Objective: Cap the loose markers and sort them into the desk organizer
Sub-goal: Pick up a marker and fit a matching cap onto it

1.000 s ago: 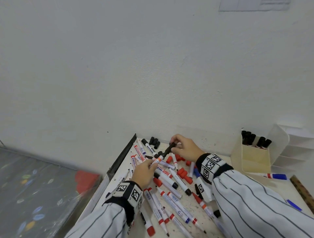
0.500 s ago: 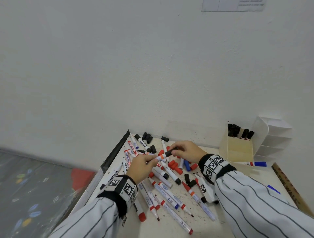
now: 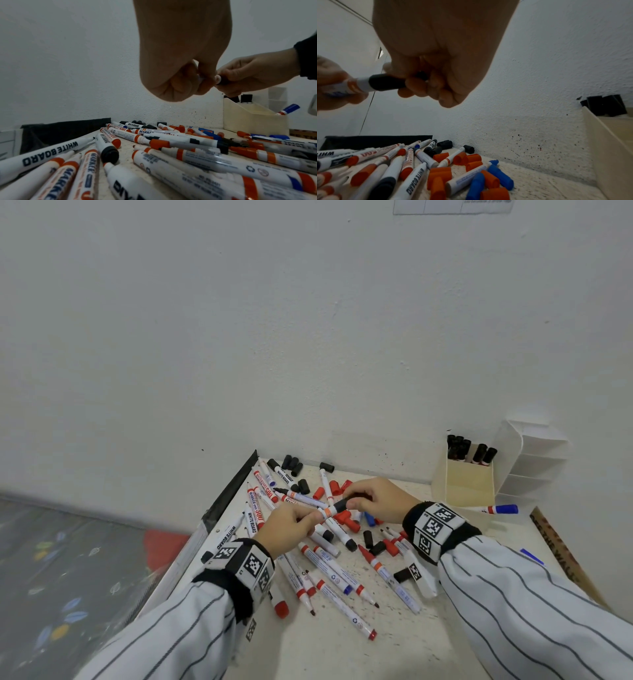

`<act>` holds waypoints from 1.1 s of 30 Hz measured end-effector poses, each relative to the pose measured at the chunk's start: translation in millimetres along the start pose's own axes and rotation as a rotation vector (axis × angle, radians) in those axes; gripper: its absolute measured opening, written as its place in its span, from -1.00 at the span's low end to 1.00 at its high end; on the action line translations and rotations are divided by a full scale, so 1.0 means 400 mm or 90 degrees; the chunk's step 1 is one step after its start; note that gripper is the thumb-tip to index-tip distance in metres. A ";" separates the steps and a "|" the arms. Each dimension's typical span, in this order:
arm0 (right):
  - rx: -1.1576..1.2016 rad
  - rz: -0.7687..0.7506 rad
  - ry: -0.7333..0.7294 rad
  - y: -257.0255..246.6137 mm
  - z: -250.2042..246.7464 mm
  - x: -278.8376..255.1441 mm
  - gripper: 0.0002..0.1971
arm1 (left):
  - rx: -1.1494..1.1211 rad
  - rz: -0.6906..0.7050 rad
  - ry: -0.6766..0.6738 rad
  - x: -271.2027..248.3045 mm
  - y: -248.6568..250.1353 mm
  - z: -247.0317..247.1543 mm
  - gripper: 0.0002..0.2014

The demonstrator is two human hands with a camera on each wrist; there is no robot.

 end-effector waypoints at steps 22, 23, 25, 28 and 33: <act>0.172 0.250 0.209 0.184 -0.034 -0.232 -0.54 | 0.283 0.177 -0.014 -0.001 0.179 0.183 -0.74; 0.182 0.261 0.214 0.189 -0.030 -0.235 -0.56 | 0.293 0.179 -0.024 -0.003 0.179 0.192 -0.73; 0.195 0.264 0.222 0.192 -0.030 -0.241 -0.57 | 0.272 0.171 -0.063 -0.004 0.179 0.210 -0.73; 0.212 0.224 0.237 0.177 -0.036 -0.254 -0.56 | 0.160 0.131 -0.119 0.002 0.175 0.226 -0.72; 0.190 0.154 0.235 0.166 -0.040 -0.274 -0.55 | 0.004 0.054 -0.218 -0.004 0.160 0.256 -0.70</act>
Point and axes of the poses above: each hand's wrist, its own x-axis towards the middle knuckle, its own z-axis out of the palm, y = z × x, the point moved 9 cm from there along x, towards the middle knuckle, and after that the axes turned 5 degrees about z, right-handed, at the moved point
